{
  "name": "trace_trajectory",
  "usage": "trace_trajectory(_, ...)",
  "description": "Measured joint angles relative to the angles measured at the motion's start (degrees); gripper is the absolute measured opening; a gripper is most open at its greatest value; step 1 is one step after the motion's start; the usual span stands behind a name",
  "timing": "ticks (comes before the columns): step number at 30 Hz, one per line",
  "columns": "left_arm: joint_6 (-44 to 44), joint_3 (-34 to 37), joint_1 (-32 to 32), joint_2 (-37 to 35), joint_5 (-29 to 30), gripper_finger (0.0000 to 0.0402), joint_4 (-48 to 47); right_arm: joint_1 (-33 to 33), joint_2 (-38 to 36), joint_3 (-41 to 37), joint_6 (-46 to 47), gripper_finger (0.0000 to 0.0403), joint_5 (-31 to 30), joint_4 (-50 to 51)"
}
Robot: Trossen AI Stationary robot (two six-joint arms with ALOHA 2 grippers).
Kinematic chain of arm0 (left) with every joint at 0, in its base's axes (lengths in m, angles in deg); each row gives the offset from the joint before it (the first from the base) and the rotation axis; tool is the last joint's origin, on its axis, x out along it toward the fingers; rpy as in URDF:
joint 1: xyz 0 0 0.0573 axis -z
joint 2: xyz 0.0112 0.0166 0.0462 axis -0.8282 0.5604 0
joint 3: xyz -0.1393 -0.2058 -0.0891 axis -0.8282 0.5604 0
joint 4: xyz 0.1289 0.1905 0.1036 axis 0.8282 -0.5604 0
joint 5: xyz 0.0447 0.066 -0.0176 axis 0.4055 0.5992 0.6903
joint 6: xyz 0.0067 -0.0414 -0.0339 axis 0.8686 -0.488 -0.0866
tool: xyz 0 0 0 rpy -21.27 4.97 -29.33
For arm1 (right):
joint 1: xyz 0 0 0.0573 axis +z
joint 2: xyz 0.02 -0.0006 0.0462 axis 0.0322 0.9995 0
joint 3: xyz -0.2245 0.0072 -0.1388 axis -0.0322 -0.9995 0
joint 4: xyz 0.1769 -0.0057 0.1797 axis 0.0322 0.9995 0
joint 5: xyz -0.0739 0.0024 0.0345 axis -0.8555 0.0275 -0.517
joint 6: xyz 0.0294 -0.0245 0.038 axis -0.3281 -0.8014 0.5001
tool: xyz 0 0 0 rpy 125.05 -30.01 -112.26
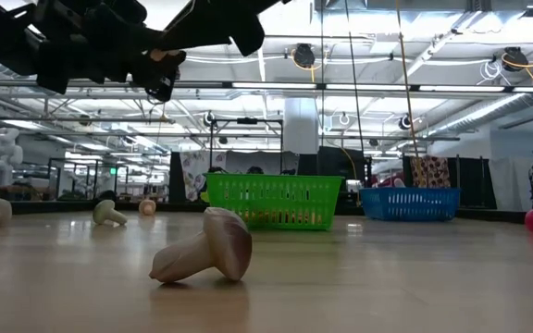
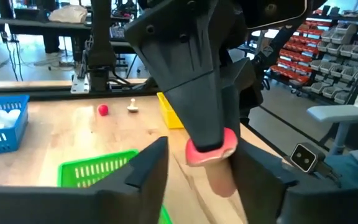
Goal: Sort produce into baskets
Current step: Put the orange mushroom into the yellow bin
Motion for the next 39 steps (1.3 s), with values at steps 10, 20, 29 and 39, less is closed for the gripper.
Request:
trace_trajectory(10,2.09,-0.05,-4.02,-3.34,-1.03,0.0245,-5.67,4.39,-0.22,0.00,6.18,0.0082,-12.64,0.38)
trace_trajectory(20,5.02,-0.02,-9.49,-16.24,7.14,0.0246,-29.20,13.33,-0.46,0.45,27.70,0.0082,-24.88,17.29)
trace_trajectory(29,3.42,0.02,-9.61,-14.61,37.80,0.0246,-39.56,18.04,-0.92,15.56,76.89,0.0082,2.08,56.59)
trace_trajectory(39,2.04,0.02,-9.59,-13.79,36.35,0.0246,-38.99,25.55,-0.87,15.57,110.60,0.0082,24.79,80.54)
